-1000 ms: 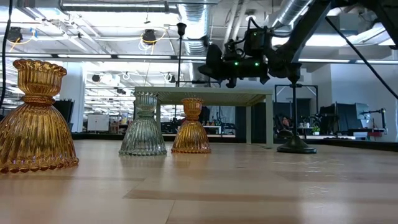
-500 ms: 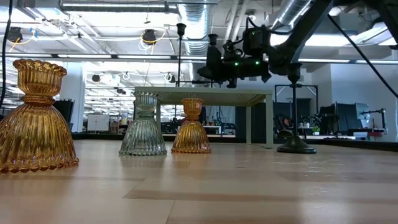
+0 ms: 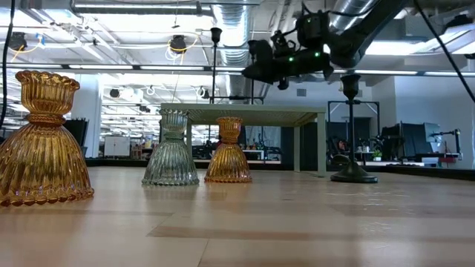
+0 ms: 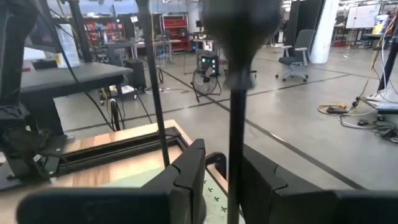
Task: Pick & Place candle stick holders
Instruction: Put the top black candle holder on the shelf aligned with the other black holder
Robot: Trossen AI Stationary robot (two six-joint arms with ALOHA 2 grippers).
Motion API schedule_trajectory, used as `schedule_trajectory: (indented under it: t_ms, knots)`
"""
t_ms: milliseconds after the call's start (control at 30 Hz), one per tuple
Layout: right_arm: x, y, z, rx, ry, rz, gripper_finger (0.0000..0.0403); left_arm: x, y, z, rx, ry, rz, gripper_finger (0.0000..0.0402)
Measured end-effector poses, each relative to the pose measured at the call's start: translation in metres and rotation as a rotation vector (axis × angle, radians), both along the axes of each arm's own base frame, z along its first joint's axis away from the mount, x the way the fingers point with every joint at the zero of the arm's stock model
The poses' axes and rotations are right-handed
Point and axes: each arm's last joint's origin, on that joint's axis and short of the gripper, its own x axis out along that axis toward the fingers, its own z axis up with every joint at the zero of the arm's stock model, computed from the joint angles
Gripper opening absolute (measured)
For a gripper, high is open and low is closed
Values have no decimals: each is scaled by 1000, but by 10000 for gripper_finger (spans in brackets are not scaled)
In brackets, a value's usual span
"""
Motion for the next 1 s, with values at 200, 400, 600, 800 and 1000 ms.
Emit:
schedule_trajectory:
  t_ms: [200, 400, 600, 800, 1000]
  knots:
    - [-6, 4, 11, -15, 16, 1, 68, 0, 0, 0, 3, 1, 0, 6]
    - [-8, 2, 11, -16, 33, -3, 13, 0, 0, 0, 3, 2, 0, 6]
    - [-8, 4, 11, -28, 38, 2, 11, 0, 0, 0, 3, 1, 0, 6]
    - [-5, 7, 14, -42, 14, 13, 7, 0, 0, 0, 3, 2, 0, 6]
    - [-3, 11, 16, -53, -5, 25, 5, 0, 0, 0, 4, 2, 0, 6]
